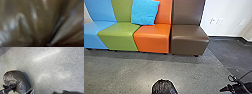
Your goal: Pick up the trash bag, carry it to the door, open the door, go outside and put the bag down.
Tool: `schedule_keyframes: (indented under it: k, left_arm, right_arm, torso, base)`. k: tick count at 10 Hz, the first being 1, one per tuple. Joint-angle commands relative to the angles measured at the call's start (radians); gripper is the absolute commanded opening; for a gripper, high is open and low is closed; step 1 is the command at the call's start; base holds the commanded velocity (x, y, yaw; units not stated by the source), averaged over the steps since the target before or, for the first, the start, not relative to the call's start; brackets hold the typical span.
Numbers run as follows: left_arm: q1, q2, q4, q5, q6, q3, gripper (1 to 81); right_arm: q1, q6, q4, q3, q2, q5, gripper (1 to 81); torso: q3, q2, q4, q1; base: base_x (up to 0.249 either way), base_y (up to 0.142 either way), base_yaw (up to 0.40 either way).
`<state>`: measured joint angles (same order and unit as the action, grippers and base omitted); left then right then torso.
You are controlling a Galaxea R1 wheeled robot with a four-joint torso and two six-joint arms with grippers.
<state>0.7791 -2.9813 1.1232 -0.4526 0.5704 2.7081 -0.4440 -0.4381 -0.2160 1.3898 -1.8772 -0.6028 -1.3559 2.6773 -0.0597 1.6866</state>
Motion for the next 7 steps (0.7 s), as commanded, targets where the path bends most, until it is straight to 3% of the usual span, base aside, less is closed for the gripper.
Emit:
schedule_keyframes:
  k: [1,3,7]
  left_arm:
    - [-0.045,-0.001,0.001,0.002,-0.009,0.058,81.1]
    - [-0.022,-0.021,0.0,0.002,-0.034,0.107,81.1]
    - [-0.011,-0.047,0.0,0.001,-0.038,0.17,81.1]
  right_arm:
    - [0.101,-0.001,-0.023,-0.012,0.048,-0.049,81.1]
    - [0.104,-0.002,-0.025,-0.014,0.054,-0.049,81.1]
    - [0.1,-0.001,-0.023,-0.016,0.054,-0.049,81.1]
  torso:
    - [0.0,0.0,0.0,0.0]
    - [0.0,0.0,0.0,0.0]
    - [0.0,0.0,0.0,0.0]
  base:
    - [0.0,0.0,0.0]
    - [0.0,0.0,0.0]
    - [0.0,0.0,0.0]
